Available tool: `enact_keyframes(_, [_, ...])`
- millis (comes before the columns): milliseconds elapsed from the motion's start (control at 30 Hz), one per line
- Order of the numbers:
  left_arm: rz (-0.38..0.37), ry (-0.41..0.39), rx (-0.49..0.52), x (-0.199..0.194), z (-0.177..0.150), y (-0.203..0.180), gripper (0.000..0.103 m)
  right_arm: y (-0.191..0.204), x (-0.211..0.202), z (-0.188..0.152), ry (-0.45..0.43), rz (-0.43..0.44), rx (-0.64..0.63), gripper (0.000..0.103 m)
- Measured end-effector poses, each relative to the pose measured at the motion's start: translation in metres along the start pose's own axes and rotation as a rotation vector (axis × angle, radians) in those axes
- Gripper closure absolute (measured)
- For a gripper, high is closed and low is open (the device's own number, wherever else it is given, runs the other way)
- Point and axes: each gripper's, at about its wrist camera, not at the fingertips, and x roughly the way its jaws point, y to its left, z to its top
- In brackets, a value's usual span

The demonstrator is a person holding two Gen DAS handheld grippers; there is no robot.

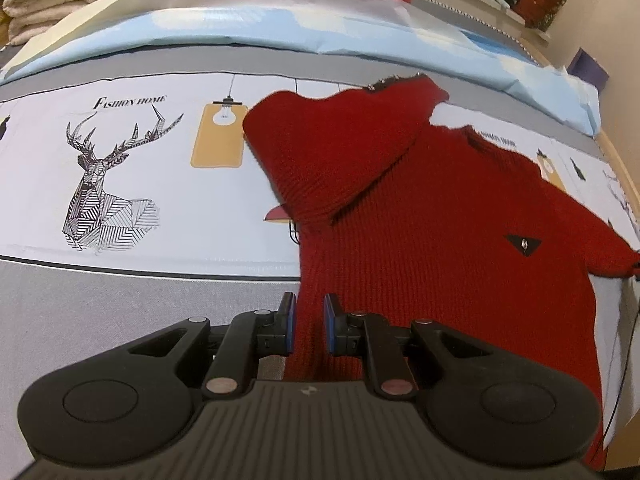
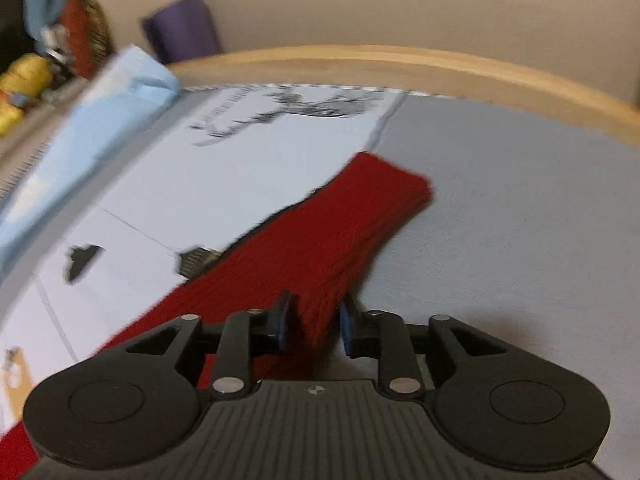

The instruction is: Fold small clothes

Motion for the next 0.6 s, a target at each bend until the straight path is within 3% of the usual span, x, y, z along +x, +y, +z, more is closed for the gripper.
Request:
enact_keyframes(67, [-0.007,-0.019,-0.018,-0.005,0.002,0.003,0.087,0.007,-0.024,-0.002,-0.034,-0.034,0.010,0.074])
enact_keyframes(167, [-0.009,-0.050,-0.033,-0.012,0.004,0.007,0.087,0.020,-0.082,-0.004,-0.114,0.043,-0.008,0.073])
enact_keyframes(233, [0.000,-0.082,-0.031,-0.018,0.004,0.007,0.087,0.032,-0.122,-0.008,-0.135,0.160,-0.020,0.069])
enact_keyframes(267, [0.006,-0.095,-0.029,-0.020,0.004,0.008,0.087,0.041,-0.150,-0.013,-0.136,0.260,-0.031,0.066])
enact_keyframes(433, [0.031,-0.181,-0.036,-0.033,0.005,0.011,0.087,0.080,-0.260,-0.059,-0.030,0.663,-0.204,0.054])
enact_keyframes(500, [0.035,-0.205,-0.043,-0.036,0.004,0.011,0.087,0.090,-0.289,-0.085,0.008,0.758,-0.266,0.050])
enact_keyframes(600, [0.035,-0.225,-0.048,-0.038,0.002,0.007,0.087,0.102,-0.304,-0.122,0.059,0.833,-0.348,0.048])
